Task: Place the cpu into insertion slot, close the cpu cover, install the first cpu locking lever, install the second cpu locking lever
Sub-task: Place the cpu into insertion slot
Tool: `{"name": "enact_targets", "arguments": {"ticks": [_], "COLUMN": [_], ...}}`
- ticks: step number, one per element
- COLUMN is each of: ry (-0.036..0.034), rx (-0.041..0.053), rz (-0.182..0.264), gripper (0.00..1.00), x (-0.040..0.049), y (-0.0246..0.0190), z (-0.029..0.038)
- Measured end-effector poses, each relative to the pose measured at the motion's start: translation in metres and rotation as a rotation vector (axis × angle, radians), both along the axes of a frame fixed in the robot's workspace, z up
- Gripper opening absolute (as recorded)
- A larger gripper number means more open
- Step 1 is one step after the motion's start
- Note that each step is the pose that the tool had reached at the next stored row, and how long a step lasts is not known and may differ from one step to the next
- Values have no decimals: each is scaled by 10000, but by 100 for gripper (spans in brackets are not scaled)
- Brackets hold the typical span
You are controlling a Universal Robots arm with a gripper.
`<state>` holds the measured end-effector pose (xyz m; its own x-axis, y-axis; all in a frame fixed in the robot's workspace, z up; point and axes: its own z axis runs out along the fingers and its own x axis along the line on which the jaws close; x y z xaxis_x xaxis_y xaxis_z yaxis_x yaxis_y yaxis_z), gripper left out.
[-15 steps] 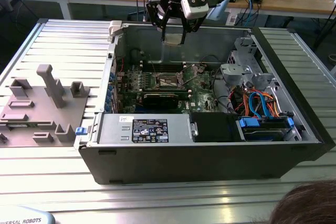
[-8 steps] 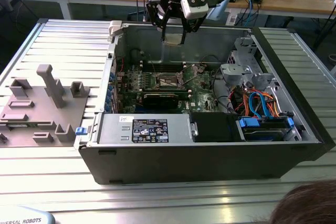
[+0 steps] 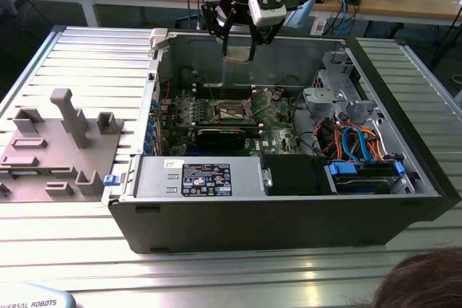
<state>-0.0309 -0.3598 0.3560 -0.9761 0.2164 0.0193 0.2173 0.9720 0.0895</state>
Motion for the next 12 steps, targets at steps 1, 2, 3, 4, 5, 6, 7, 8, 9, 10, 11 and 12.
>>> {"name": "enact_targets", "arguments": {"ticks": [1,2,3,4,5,6,7,8,9,10,11,12], "ry": [0,0,0,0,0,0,0,0,0,0,0,0], "rx": [0,0,0,0,0,0,0,-1,0,-1,0,0], "rz": [-7,-14,-21,-29,-36,-44,-52,-59,-67,-79,-90,-102], "gripper": [54,54,54,54,54,54,54,54,54,54,54,54], "x": [0,0,0,0,0,0,0,0,0,0,0,0], "y": [0,0,0,0,0,0,0,0,0,0,0,0], "z": [0,0,0,0,0,0,0,0,0,0,0,0]}}
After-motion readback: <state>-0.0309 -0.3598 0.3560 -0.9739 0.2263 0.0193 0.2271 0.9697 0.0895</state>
